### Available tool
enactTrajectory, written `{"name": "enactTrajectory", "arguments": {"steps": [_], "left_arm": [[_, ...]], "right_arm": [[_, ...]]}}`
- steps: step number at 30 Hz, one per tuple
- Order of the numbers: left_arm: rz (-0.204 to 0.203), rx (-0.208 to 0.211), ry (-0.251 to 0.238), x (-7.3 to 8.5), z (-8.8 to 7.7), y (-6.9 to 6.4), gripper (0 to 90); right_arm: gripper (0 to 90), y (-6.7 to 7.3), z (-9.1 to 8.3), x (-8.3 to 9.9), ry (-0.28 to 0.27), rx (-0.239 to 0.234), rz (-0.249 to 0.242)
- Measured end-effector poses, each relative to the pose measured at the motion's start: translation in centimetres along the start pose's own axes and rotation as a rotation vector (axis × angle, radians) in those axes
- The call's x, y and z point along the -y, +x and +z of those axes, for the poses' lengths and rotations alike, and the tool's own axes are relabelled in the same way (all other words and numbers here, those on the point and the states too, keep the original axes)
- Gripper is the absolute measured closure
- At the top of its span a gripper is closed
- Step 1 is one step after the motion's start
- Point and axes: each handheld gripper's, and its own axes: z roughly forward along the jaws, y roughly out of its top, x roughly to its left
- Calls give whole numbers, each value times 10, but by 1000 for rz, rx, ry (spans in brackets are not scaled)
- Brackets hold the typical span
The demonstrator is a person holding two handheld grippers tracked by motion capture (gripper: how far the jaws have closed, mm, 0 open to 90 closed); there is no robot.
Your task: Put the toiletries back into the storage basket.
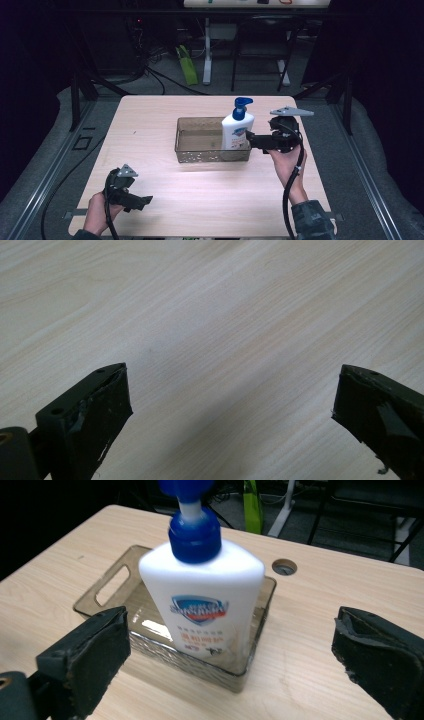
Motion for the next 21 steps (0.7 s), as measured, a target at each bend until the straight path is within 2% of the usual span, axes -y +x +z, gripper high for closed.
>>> {"name": "enactTrajectory", "arguments": {"steps": [13,18,21], "left_arm": [[4,8,3,0,0,0,16],[4,4,7,0,1,-2,16],[7,7,13,0,1,-1,16]], "right_arm": [[0,-25,-18,28,61,34,-12],[3,-35,-23,47,85,90,-24],[2,-41,-22,59,123,97,-19]]}}
